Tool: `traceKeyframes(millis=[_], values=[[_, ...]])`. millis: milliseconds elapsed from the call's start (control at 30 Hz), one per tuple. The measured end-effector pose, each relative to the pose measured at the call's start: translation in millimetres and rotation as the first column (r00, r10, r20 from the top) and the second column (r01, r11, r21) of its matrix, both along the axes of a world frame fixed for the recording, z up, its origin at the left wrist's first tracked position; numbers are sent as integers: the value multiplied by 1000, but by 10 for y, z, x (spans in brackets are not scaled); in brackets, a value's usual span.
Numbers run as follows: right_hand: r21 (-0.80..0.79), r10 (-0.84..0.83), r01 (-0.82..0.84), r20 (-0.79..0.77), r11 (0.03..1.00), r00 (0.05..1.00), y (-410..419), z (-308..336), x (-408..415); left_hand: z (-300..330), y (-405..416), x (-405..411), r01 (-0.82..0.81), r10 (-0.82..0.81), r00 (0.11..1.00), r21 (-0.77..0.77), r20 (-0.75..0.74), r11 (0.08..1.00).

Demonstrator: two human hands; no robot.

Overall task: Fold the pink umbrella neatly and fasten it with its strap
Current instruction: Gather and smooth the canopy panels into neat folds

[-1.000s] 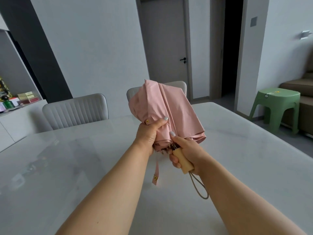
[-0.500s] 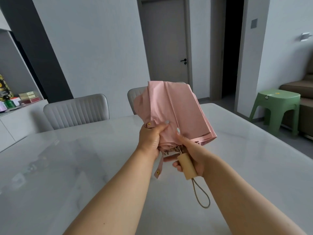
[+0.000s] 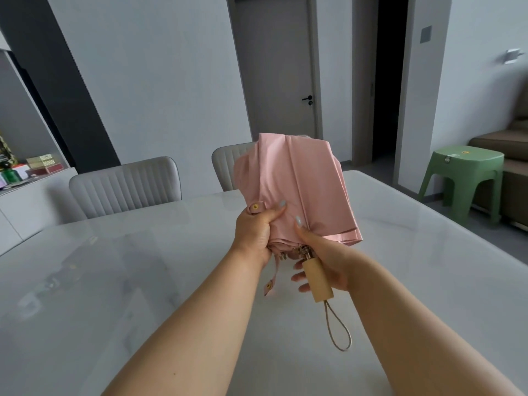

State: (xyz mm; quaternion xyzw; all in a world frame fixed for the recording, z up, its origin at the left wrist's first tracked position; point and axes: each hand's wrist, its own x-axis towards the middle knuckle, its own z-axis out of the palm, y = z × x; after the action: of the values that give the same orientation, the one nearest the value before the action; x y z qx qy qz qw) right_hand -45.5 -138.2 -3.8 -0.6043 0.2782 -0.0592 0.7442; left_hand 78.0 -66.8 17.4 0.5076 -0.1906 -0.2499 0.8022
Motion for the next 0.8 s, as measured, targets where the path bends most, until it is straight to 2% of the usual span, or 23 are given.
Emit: traceKeyframes(millis=[100,167,267,333,433,533,700,800], values=[[71,-52,40,167,997,985,39,4,14,-25,-1,-30,27,-29,999,-43,-36,999],[50,-66,56,220,997,973,49,13,7,-44,7,-28,50,-51,998,-55,-26,997],[33,-84,77,276,996,957,52,5,10,-58,35,31,73,-72,996,-10,61,997],[38,-108,101,282,994,953,48,-1,21,-71,75,94,55,-71,982,89,176,994],[39,-171,167,275,985,946,19,-15,25,-63,169,162,-57,-40,949,297,312,953],[43,-213,209,289,977,933,1,4,23,-43,273,235,-139,-21,923,383,384,913],[13,-245,252,284,968,927,22,17,-2,70,350,332,-243,42,891,397,452,885],[-37,-245,265,278,963,929,24,0,4,327,332,409,-399,167,800,304,576,865]])
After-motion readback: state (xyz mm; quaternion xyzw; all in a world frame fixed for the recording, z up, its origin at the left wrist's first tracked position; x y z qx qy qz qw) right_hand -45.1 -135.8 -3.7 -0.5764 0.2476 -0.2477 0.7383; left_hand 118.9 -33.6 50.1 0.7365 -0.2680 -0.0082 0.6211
